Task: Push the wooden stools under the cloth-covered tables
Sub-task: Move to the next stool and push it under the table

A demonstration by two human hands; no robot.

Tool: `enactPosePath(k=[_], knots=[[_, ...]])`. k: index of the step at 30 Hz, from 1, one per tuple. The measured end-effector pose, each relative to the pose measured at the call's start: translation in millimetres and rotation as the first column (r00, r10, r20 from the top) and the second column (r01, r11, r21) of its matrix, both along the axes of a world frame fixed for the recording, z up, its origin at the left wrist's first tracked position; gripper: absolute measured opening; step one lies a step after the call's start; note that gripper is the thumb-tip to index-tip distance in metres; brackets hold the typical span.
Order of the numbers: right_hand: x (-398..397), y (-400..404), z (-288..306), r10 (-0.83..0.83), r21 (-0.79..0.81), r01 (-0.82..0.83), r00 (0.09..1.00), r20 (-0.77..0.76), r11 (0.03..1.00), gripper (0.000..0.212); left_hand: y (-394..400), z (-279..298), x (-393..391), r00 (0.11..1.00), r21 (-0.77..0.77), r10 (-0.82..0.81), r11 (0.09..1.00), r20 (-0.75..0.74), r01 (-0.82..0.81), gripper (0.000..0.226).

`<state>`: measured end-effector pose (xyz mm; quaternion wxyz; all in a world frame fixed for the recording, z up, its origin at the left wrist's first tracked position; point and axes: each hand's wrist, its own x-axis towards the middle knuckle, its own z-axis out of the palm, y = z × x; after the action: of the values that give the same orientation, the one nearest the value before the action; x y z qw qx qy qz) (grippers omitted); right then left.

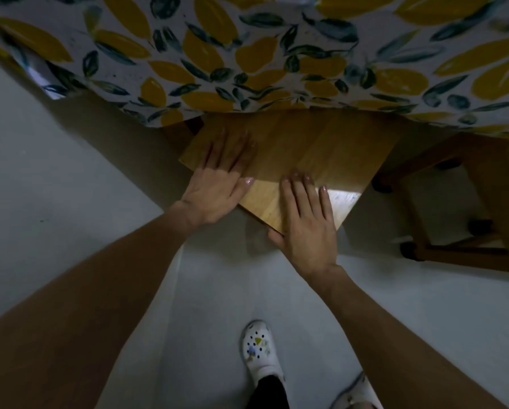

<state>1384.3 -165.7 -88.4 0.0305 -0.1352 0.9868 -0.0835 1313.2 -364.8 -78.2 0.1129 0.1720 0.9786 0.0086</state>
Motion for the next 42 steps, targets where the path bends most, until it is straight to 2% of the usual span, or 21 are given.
enactPosePath(k=[5, 10, 16, 19, 23, 27, 29, 33, 42], knots=[[4.8, 20.2, 2.4, 0.074, 0.004, -0.074, 0.997, 0.002, 0.997, 0.095, 12.4, -0.5, 22.3, 0.998, 0.038, 0.062, 0.997, -0.008, -0.062, 0.063], [6.1, 52.1, 1.8, 0.197, 0.038, -0.199, 0.979, 0.048, 0.979, 0.106, 37.4, -1.7, 53.1, 0.980, 0.051, 0.197, 0.979, -0.011, -0.197, 0.062], [-5.0, 84.7, 2.5, 0.332, 0.064, -0.340, 0.937, 0.112, 0.938, 0.107, 70.0, -1.4, 82.1, 0.939, 0.065, 0.344, 0.937, -0.017, -0.343, 0.062], [-6.2, 89.0, 2.0, 0.356, 0.064, -0.367, 0.925, 0.134, 0.928, 0.106, 75.1, -1.5, 86.0, 0.931, 0.078, 0.364, 0.928, 0.002, -0.363, 0.064], [-0.9, 85.0, 6.4, 0.328, 0.103, -0.336, 0.941, 0.090, 0.936, 0.100, 59.8, -1.5, 85.0, 0.960, 0.111, 0.267, 0.955, 0.082, -0.275, 0.073], [29.5, 59.4, 9.1, 0.024, 0.014, -0.025, 0.999, 0.042, 1.000, 0.094, 26.8, -6.1, 98.0, 0.987, -0.007, 0.161, 0.987, 0.021, -0.161, 0.080], [41.3, 46.5, 2.2, -0.060, 0.019, 0.059, 0.996, 0.059, 0.998, 0.092, 20.7, -8.7, 103.4, 0.988, -0.066, 0.154, 0.986, 0.000, -0.154, 0.082], [36.4, 47.4, -6.3, -0.080, 0.097, 0.074, 0.995, 0.054, 0.993, 0.087, 25.3, -9.2, 98.9, 0.987, -0.073, 0.158, 0.984, -0.033, -0.160, 0.082], [0.0, 57.2, -3.3, -0.039, 0.093, 0.033, 0.998, 0.056, 0.995, 0.085, 31.0, -5.3, 71.7, 0.986, -0.054, 0.163, 0.985, -0.035, -0.165, 0.079]])
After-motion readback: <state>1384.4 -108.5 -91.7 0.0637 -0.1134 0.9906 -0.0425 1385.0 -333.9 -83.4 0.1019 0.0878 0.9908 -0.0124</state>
